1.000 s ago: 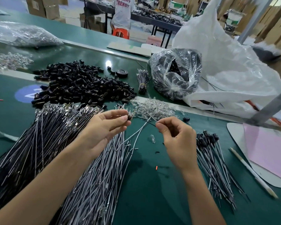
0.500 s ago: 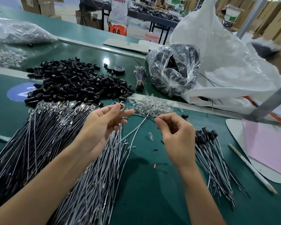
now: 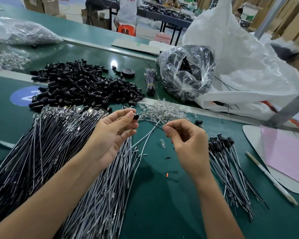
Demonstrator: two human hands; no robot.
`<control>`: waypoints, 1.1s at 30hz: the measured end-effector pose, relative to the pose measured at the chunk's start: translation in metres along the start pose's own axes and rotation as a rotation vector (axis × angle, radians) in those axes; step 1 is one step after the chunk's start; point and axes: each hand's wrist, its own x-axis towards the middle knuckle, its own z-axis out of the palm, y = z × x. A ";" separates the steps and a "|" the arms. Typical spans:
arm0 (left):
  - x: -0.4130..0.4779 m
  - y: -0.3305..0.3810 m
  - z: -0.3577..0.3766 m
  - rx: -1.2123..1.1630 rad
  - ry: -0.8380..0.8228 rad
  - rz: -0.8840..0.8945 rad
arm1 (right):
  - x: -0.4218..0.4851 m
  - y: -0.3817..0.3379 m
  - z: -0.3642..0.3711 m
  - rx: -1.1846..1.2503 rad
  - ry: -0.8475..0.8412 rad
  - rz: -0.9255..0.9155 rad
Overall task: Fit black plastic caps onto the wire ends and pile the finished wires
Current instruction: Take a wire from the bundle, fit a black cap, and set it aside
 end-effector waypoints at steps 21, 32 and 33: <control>-0.001 -0.007 0.003 0.159 -0.044 0.105 | 0.000 -0.002 0.003 -0.034 -0.006 -0.057; -0.004 -0.013 0.008 0.319 -0.071 0.155 | -0.004 -0.003 0.008 -0.118 0.033 -0.108; -0.003 -0.012 0.007 0.298 -0.067 0.145 | -0.004 -0.003 0.008 -0.150 0.056 -0.133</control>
